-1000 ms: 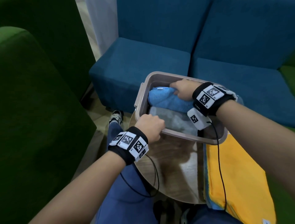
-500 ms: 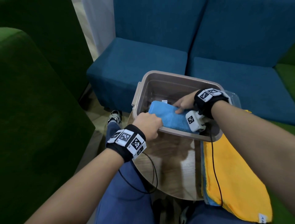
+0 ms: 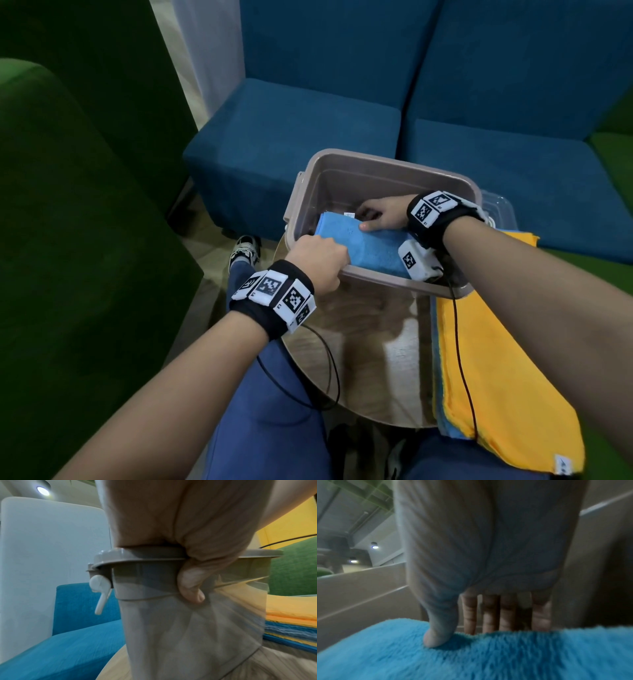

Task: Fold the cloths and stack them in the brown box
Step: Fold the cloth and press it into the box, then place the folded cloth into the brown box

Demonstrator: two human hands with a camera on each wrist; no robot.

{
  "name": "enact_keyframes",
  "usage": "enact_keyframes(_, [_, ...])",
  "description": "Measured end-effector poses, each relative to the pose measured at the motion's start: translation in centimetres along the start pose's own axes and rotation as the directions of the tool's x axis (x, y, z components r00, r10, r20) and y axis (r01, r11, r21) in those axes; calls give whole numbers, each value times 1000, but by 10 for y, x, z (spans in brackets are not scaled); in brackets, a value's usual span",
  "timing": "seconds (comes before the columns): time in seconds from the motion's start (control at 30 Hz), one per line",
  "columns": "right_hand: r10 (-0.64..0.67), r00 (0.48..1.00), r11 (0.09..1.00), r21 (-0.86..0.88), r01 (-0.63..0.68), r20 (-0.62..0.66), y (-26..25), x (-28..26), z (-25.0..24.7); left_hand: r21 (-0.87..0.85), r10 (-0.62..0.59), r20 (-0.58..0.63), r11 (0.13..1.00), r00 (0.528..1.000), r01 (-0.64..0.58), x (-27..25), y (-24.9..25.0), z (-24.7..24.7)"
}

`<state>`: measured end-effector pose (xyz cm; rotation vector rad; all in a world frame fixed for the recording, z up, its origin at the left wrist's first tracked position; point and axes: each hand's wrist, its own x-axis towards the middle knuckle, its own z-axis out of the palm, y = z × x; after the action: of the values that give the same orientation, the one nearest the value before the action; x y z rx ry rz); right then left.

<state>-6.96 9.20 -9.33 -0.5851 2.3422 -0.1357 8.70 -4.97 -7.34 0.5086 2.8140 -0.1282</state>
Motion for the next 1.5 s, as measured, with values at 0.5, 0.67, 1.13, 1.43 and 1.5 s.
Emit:
enact_keyframes(0.5, [44, 996, 978, -205, -26, 82, -19, -8, -14, -5, -41, -10, 999, 999, 41, 13, -2, -6])
enact_keyframes(0.67, [-57, 983, 973, -232, 15, -173, -9, -41, -55, -17, -105, -13, 994, 994, 105, 37, -8, -14])
enact_keyframes(1.13, [-26, 906, 982, -181, -56, -422, 24, -74, 13, -62, -305, -373, 950, 876, 305, 91, -26, 7])
enact_keyframes(1.43, [37, 846, 987, -113, -115, -532, 20, -67, 27, -170, -270, -297, 959, 916, 228, 86, -29, -7])
enact_keyframes(1.5, [38, 770, 999, 18, -34, -637, 21, -78, 34, -259, -283, -412, 948, 866, 186, 71, -9, -4])
